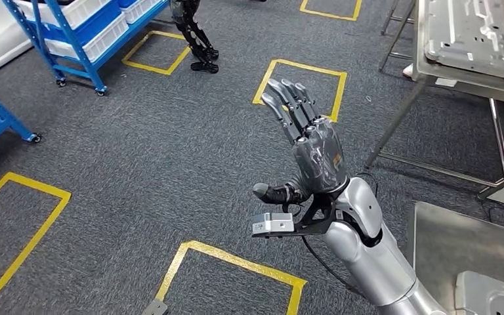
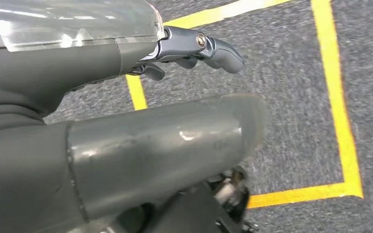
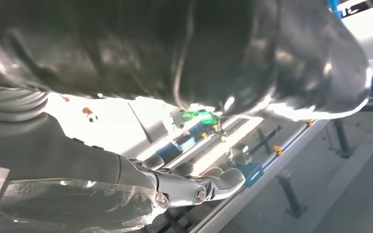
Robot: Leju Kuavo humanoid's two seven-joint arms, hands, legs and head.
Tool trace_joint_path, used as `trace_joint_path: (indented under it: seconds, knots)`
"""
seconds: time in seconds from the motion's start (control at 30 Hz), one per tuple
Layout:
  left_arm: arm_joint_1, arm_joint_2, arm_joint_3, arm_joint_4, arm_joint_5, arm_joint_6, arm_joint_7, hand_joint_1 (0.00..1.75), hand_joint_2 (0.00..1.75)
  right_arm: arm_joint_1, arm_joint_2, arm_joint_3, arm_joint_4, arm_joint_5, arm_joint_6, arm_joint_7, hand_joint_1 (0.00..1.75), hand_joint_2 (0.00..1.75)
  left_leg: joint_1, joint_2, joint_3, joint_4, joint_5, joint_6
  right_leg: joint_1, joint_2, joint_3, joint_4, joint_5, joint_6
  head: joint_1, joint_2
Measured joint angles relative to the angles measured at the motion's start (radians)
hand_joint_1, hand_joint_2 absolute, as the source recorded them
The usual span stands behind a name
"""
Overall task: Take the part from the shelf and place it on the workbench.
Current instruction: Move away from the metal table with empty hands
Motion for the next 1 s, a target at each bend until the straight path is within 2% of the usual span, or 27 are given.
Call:
trace_joint_path:
  seconds: [0.07,0.13,0.17,0.2,0.23,0.27,0.3,0.33,0.37,0.4,0.43,0.5,0.53,0.57,0.63,0.67,0.7,0.73,0.77,0.8,0.87,0.9,0.93,1.0]
  knots:
    - [0.003,0.000,0.000,0.000,-0.004,0.001,0.000,0.00,0.00,0.003,-0.002,-0.003,-0.002,0.000,-0.001,0.000,0.00,0.00,0.005,-0.017,0.006,-0.010,0.005,0.014,-0.004,0.037,-0.018,0.048,-0.035,0.007,0.001,0.000]
    - [0.002,0.000,0.000,0.000,-0.007,0.001,-0.001,0.00,0.00,0.011,-0.005,-0.006,-0.003,-0.001,-0.002,0.001,0.00,0.00,0.006,-0.036,0.007,-0.013,0.007,0.024,-0.007,0.084,-0.077,0.170,-0.097,0.009,0.001,0.000]
    - [0.001,0.000,0.000,0.000,-0.007,0.001,-0.001,0.00,0.00,0.017,-0.008,-0.006,-0.002,-0.001,-0.002,0.001,0.00,0.00,0.006,-0.048,0.007,-0.013,0.007,0.025,-0.007,0.093,-0.110,0.232,-0.120,0.010,0.001,0.000]
    - [0.001,0.000,0.000,0.000,-0.007,0.001,-0.001,0.00,0.00,0.023,-0.009,-0.006,-0.002,-0.001,-0.002,0.001,0.00,0.00,0.006,-0.060,0.007,-0.012,0.006,0.026,-0.007,0.097,-0.133,0.271,-0.125,0.011,0.001,0.000]
    - [0.002,0.000,0.000,0.000,-0.007,0.001,-0.001,0.00,0.00,0.027,-0.010,-0.007,-0.002,-0.001,-0.002,0.002,0.00,0.00,0.006,-0.073,0.007,-0.010,0.006,0.025,-0.008,0.099,-0.139,0.274,-0.110,0.011,0.001,0.000]
    - [0.004,0.000,0.000,0.000,-0.008,0.001,-0.001,0.00,0.00,0.029,-0.011,-0.008,-0.002,-0.001,-0.002,0.002,0.00,0.00,0.006,-0.086,0.007,-0.006,0.005,0.024,-0.009,0.103,-0.127,0.238,-0.077,0.010,0.001,0.000]
    - [0.004,0.000,0.000,0.000,-0.009,0.002,-0.001,0.00,0.00,0.029,-0.012,-0.009,-0.002,-0.001,-0.003,0.002,0.00,0.00,0.006,-0.099,0.007,-0.002,0.003,0.021,-0.012,0.115,-0.102,0.175,-0.035,0.010,0.001,0.000]
    - [0.004,0.000,0.000,0.000,-0.010,0.002,-0.001,0.00,0.00,0.030,-0.014,-0.010,-0.002,-0.001,-0.004,0.002,0.00,0.00,0.006,-0.111,0.005,0.003,0.001,0.017,-0.016,0.140,-0.075,0.111,-0.005,0.009,0.001,0.000]
    - [0.004,0.000,0.000,0.000,-0.011,0.002,0.000,0.00,0.00,0.031,-0.014,-0.011,-0.002,-0.001,-0.005,0.001,0.00,0.00,0.005,-0.121,0.000,0.008,-0.001,0.012,-0.019,0.162,-0.056,0.061,0.014,0.008,0.001,0.000]
    - [0.003,0.000,-0.001,0.000,-0.011,0.002,0.000,0.00,0.00,0.033,-0.014,-0.012,-0.002,0.000,-0.006,0.001,0.00,0.00,0.005,-0.131,-0.005,0.011,-0.001,0.006,-0.020,0.179,-0.045,0.034,0.020,0.008,0.001,0.000]
    - [0.003,0.000,-0.001,0.000,-0.012,0.002,0.000,0.00,0.00,0.034,-0.015,-0.013,-0.002,0.000,-0.007,0.001,0.00,0.00,0.005,-0.141,-0.009,0.012,0.001,-0.001,-0.019,0.185,-0.044,0.028,0.017,0.006,0.001,0.000]
    - [0.007,0.002,-0.001,0.000,-0.014,0.002,0.000,0.00,0.00,0.036,-0.015,-0.013,-0.001,0.000,-0.010,0.001,0.00,0.00,0.008,-0.153,-0.016,0.011,0.004,-0.013,-0.019,0.165,-0.042,0.022,0.021,-0.003,0.001,0.000]
    - [0.009,0.003,-0.001,0.000,-0.015,0.002,0.000,0.00,0.00,0.036,-0.015,-0.014,-0.001,0.000,-0.011,0.001,0.00,0.00,0.008,-0.141,-0.020,0.020,-0.002,-0.017,-0.020,0.153,-0.038,0.019,0.023,-0.010,0.000,0.000]
    - [0.009,0.004,-0.001,0.000,-0.015,0.002,0.000,0.00,0.00,0.036,-0.015,-0.014,-0.001,0.001,-0.012,0.001,0.00,0.00,0.007,-0.119,-0.033,0.048,-0.018,-0.021,-0.021,0.140,-0.035,0.015,0.024,-0.017,-0.001,0.000]
    - [0.006,0.004,-0.001,0.000,-0.016,0.002,0.000,0.00,0.00,0.038,-0.015,-0.015,-0.001,0.001,-0.013,0.001,0.00,0.00,0.007,-0.068,-0.084,0.157,-0.074,-0.027,-0.017,0.113,-0.030,0.012,0.023,-0.026,-0.003,0.000]
    - [0.005,0.004,-0.001,0.000,-0.016,0.002,-0.001,0.00,0.00,0.040,-0.015,-0.015,-0.001,0.001,-0.013,0.001,0.00,0.00,0.008,-0.056,-0.115,0.222,-0.100,-0.030,-0.014,0.099,-0.030,0.012,0.021,-0.029,-0.002,0.000]
    - [0.006,0.004,-0.001,0.000,-0.016,0.002,-0.001,0.00,0.00,0.042,-0.015,-0.016,0.000,0.001,-0.013,0.001,0.00,0.00,0.009,-0.050,-0.137,0.267,-0.113,-0.031,-0.012,0.085,-0.030,0.012,0.020,-0.030,-0.002,0.000]
    - [0.007,0.004,-0.001,0.000,-0.017,0.003,-0.001,0.00,0.00,0.045,-0.015,-0.016,0.002,0.001,-0.013,0.001,0.00,0.00,0.009,-0.046,-0.143,0.279,-0.109,-0.030,-0.010,0.073,-0.029,0.013,0.018,-0.031,-0.003,0.000]
    - [0.009,0.004,-0.001,0.000,-0.017,0.003,-0.001,0.00,0.00,0.047,-0.015,-0.016,0.003,0.001,-0.014,0.001,0.00,0.00,0.009,-0.043,-0.129,0.253,-0.089,-0.028,-0.009,0.061,-0.028,0.013,0.017,-0.031,-0.003,0.000]
    - [0.010,0.005,-0.001,0.000,-0.018,0.003,-0.001,0.00,0.00,0.049,-0.015,-0.016,0.005,0.001,-0.014,0.001,0.00,0.00,0.008,-0.035,-0.097,0.194,-0.058,-0.025,-0.008,0.050,-0.025,0.013,0.015,-0.030,-0.003,0.000]
    - [0.008,0.005,-0.001,0.000,-0.019,0.003,-0.001,0.00,0.00,0.049,-0.015,-0.018,0.006,0.001,-0.014,0.001,0.00,0.00,-0.001,0.001,-0.027,0.066,-0.015,-0.013,-0.004,0.031,-0.020,0.013,0.009,-0.024,-0.002,0.000]
    - [0.006,0.006,-0.001,0.000,-0.020,0.003,-0.002,0.00,0.00,0.049,-0.015,-0.019,0.007,0.001,-0.014,0.001,0.00,0.00,-0.007,0.014,-0.008,0.028,-0.008,-0.006,-0.001,0.022,-0.018,0.013,0.007,-0.021,-0.002,0.000]
    - [0.006,0.006,-0.001,0.000,-0.021,0.003,-0.002,0.00,0.00,0.049,-0.015,-0.020,0.009,0.001,-0.014,0.001,0.00,0.00,-0.012,0.019,-0.001,0.013,-0.010,-0.001,0.001,0.014,-0.016,0.011,0.005,-0.016,-0.002,0.000]
    - [0.008,0.007,-0.001,0.000,-0.022,0.003,-0.002,0.00,0.00,0.048,-0.014,-0.020,0.012,0.001,-0.014,0.001,0.00,0.00,-0.011,0.000,0.001,0.006,-0.007,0.009,0.004,-0.002,-0.011,0.007,0.002,-0.007,-0.002,0.000]
